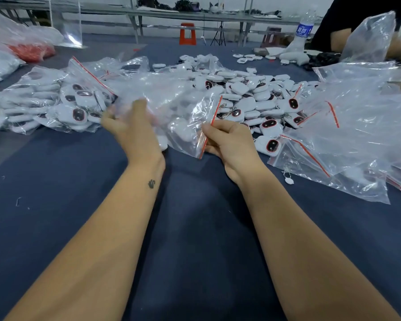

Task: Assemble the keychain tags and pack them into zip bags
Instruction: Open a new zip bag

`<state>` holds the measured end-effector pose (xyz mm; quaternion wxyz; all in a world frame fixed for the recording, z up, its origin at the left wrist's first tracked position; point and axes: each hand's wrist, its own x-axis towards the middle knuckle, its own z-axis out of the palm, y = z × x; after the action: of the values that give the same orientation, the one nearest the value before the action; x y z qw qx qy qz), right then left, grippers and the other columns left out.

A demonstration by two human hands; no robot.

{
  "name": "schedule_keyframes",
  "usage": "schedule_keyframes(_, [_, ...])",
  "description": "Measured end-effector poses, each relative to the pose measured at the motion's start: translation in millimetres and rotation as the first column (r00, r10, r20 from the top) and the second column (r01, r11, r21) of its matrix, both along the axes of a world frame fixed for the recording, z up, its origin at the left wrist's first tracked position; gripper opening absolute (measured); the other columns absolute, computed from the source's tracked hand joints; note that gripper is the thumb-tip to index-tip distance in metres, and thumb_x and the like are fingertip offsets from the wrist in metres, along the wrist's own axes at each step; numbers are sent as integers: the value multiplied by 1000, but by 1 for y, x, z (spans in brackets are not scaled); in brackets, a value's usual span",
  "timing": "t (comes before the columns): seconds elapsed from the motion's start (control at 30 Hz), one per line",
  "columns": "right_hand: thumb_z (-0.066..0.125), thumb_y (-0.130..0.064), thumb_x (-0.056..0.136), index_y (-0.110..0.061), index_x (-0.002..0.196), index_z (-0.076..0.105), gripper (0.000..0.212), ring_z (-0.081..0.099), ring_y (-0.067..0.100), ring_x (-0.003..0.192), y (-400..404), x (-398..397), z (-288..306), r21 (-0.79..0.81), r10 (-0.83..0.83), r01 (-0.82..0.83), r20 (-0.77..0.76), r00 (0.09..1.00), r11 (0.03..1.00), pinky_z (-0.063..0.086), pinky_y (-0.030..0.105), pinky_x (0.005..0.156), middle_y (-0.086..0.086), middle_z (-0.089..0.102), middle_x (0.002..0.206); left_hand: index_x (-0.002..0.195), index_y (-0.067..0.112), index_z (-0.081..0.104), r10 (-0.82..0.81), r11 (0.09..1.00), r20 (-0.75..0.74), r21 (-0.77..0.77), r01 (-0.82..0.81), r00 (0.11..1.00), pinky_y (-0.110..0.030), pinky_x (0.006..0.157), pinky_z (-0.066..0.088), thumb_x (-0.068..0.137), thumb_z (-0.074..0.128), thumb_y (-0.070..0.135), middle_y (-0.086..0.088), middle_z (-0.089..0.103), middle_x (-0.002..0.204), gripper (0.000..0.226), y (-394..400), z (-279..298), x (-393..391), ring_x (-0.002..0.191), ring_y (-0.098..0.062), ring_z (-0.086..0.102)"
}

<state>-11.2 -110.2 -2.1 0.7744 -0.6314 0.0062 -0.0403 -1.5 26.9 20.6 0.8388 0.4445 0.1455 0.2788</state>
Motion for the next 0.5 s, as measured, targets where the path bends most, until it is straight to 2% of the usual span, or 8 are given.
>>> schedule_keyframes(0.03, [63, -4, 93, -1, 89, 69, 8, 60, 23, 80, 0, 1, 0, -10, -22, 22, 2, 1000, 1000, 58, 31, 75, 12, 68, 82, 122, 13, 42, 160, 984, -2, 76, -159, 987, -18, 80, 43, 84, 64, 15, -3, 45, 116, 45, 5, 2, -1, 98, -14, 50])
schedule_keyframes(0.1, [65, -3, 91, -5, 83, 68, 9, 60, 19, 73, -1, 1, 0, -30, -56, 56, 1, 998, 998, 56, 28, 68, 7, 67, 73, 120, 18, 45, 389, 855, 125, 320, -408, 913, -15, 89, 38, 78, 61, 18, 2, 41, 117, 46, 15, 7, -5, 109, -17, 42])
schedule_keyframes(0.17, [67, -4, 90, -5, 83, 68, 7, 61, 16, 67, -1, 2, 0, -45, -74, 73, -3, 997, 996, 55, 28, 68, 6, 66, 70, 103, 28, 48, 361, 741, 270, 499, -450, 893, -28, 95, 41, 76, 57, 18, 11, 49, 105, 30, 18, 9, -9, 102, -15, 46])
schedule_keyframes(0.23, [69, -4, 89, -4, 84, 67, 5, 61, 13, 61, -2, 2, 0, -33, -73, 74, 6, 997, 997, 55, 30, 69, 4, 66, 66, 86, 32, 51, 117, 753, 276, 602, -267, 954, -44, 92, 45, 79, 55, 15, 14, 56, 86, 18, 10, 10, -12, 88, -12, 54])
schedule_keyframes(0.27, [69, -4, 88, -4, 83, 67, 6, 61, 13, 59, -1, 2, 1, -19, -71, 72, 16, 997, 997, 55, 30, 68, 3, 66, 64, 81, 34, 53, -16, 727, 219, 672, -139, 976, -46, 92, 45, 81, 56, 19, 14, 59, 80, 14, 4, 9, -12, 86, -11, 57])
schedule_keyframes(0.3, [69, -3, 87, -5, 80, 66, 8, 61, 13, 57, -1, 1, 1, -9, -69, 70, 30, 997, 998, 54, 29, 65, 3, 65, 62, 78, 36, 56, -106, 648, 126, 761, -28, 986, -47, 96, 43, 81, 56, 28, 14, 63, 78, 9, -3, 8, -13, 90, -11, 60])
schedule_keyframes(0.4, [68, 0, 87, -9, 71, 61, 20, 56, 18, 55, 0, 0, 1, -62, -78, 83, 73, 994, 995, 50, 29, 56, 8, 62, 59, 82, 39, 62, -176, 372, -113, 912, 172, 978, -36, 101, 24, 78, 56, 51, 18, 66, 83, 14, -23, -4, -14, 112, -10, 52])
schedule_keyframes(0.5, [65, 6, 85, -10, 64, 53, 29, 51, 29, 59, 1, 0, -2, -137, -110, 121, 87, 990, 983, 44, 39, 57, 20, 55, 63, 92, 37, 60, -179, 323, -163, 922, 214, 970, -25, 87, 16, 85, 65, 47, 14, 65, 86, 13, -30, -11, -16, 116, -9, 46])
